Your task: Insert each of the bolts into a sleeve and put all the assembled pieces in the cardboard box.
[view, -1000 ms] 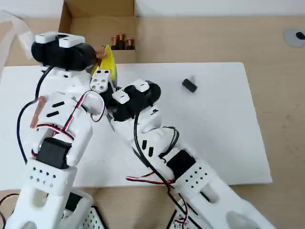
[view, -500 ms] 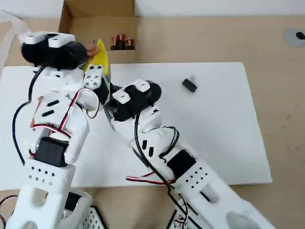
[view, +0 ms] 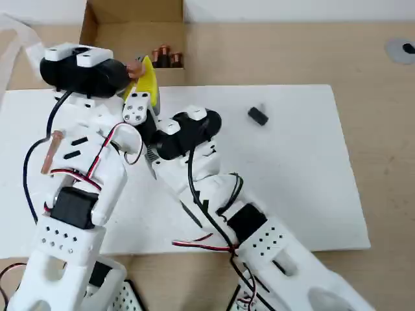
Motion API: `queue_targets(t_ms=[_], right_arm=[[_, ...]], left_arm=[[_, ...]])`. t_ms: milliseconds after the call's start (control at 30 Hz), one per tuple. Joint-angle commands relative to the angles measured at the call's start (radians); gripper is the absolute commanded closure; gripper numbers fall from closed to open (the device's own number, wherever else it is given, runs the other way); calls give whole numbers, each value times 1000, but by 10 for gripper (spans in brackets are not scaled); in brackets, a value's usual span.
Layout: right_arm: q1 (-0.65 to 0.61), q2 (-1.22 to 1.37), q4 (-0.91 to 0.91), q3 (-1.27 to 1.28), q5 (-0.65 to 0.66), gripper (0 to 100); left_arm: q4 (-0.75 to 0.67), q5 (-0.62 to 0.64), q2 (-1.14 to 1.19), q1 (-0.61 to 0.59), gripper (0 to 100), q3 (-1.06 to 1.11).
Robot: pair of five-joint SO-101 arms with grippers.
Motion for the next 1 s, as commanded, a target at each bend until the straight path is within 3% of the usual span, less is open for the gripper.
queue_targets(t_ms=[0,533,667,833,967], right_arm=[[-13,-13,2,-25,-11,989],[-12,-12,3,-67,-11,989],[-12,-12,3,-67,-11,989],[-12,-12,3,-67,-9,989],[-12,-12,3,-67,-9,989]], left_arm=[[34,0,-22,12,996,-18],[109,-6,-33,-32,993,40],[120,8,-33,-23,900,46],[152,212,-33,-29,816,-18],[218,221,-31,-29,813,-127]])
